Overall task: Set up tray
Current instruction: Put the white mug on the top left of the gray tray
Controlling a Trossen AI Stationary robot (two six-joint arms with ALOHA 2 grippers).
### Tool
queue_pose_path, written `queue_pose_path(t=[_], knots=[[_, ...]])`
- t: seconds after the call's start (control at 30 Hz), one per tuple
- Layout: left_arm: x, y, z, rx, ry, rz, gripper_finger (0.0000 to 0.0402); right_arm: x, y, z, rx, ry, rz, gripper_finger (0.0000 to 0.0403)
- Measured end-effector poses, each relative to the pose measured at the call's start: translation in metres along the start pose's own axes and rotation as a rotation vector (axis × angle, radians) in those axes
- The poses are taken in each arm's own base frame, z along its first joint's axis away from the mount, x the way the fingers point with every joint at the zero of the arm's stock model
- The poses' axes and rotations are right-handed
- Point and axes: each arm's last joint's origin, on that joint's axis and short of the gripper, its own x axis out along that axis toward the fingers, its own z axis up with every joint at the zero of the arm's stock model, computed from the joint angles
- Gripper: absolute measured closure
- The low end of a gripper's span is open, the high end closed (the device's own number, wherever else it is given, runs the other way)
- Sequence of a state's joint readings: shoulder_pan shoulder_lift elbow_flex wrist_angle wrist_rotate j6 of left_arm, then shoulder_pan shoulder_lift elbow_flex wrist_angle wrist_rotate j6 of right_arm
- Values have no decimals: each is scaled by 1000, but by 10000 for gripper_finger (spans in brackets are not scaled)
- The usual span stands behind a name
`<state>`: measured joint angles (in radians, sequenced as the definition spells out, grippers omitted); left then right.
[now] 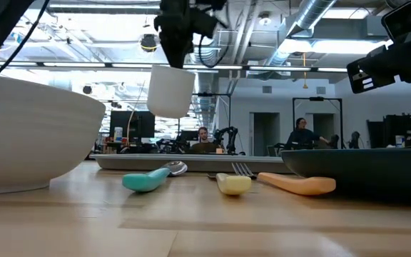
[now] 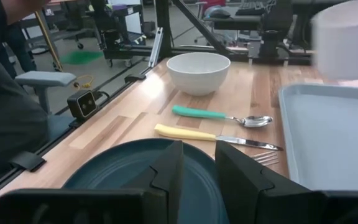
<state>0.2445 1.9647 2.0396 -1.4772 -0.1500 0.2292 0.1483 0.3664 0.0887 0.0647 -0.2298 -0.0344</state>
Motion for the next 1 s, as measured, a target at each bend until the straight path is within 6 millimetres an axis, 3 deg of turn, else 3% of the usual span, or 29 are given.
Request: queue_pose_path(t=[0.27,0.43,0.63,0.87,1.0], knots=[[-7,114,-48,-151,-131,-16,401,0,0,-1,47,8,0,316],[2,156,-77,-150,-104,-3,401,0,0,-1,62,7,0,316],[7,180,-84,-194,-349,-146,401,0,-1,0,42,5,-36,316],[53,172,-90,-143,-222,-168,401,0,-4,-1,10,10,-130,316],[70,182,-105,-171,-203,-159,401,0,-4,-2,12,21,-128,316]])
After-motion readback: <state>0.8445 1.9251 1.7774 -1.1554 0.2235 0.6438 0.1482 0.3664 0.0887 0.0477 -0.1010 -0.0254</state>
